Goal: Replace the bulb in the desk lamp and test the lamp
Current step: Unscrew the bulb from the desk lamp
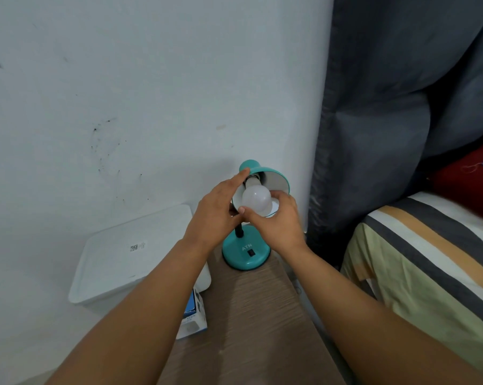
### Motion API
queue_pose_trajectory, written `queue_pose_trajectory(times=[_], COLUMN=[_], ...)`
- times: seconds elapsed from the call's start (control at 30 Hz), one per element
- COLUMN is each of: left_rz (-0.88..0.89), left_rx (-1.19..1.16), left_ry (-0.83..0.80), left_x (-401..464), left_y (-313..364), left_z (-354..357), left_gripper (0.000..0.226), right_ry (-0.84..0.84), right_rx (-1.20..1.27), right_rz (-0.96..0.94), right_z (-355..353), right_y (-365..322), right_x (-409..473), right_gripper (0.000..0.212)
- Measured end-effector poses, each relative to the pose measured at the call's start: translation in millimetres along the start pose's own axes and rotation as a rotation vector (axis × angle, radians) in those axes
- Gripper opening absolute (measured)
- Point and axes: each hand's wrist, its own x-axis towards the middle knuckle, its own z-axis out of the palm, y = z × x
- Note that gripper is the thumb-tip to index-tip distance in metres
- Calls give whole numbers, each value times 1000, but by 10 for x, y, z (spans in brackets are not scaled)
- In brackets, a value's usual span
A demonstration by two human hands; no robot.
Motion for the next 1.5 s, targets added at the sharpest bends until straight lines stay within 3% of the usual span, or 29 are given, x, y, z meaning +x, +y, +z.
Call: queue_pose_trajectory(times=[0.33, 0.47, 0.7, 0.87, 0.97, 1.2, 1.37, 1.5], left_rz=[-46, -36, 16, 118, 127, 130, 141, 144], left_rx=[-42, -26, 105, 178, 184, 148, 133, 139], left_ry=[13, -4, -55, -135, -138, -136, -120, -122], left_x=[-41, -39, 46, 158, 220, 202, 196, 198], left_y=[-39, -45, -60, -56, -21, -44, -19, 1], left_z=[32, 44, -7, -98, -122, -126, -121, -102], left_gripper=[94, 96, 95, 108, 107, 104, 96, 96], right_ry=[13, 34, 111, 128, 138, 109, 95, 68], right_rx=[-43, 48, 97, 89, 41, -209, -71, 66], right_rz=[-13, 45, 168, 128, 68, -20, 67, 185], right_z=[45, 64, 151, 142, 159, 144, 145, 177], right_y=[-2, -42, -42, -44, -24, 19, -21, -46], right_x=[-26, -44, -75, -58, -64, -77, -76, -66], right_gripper=[63, 63, 88, 75, 62, 66, 66, 79])
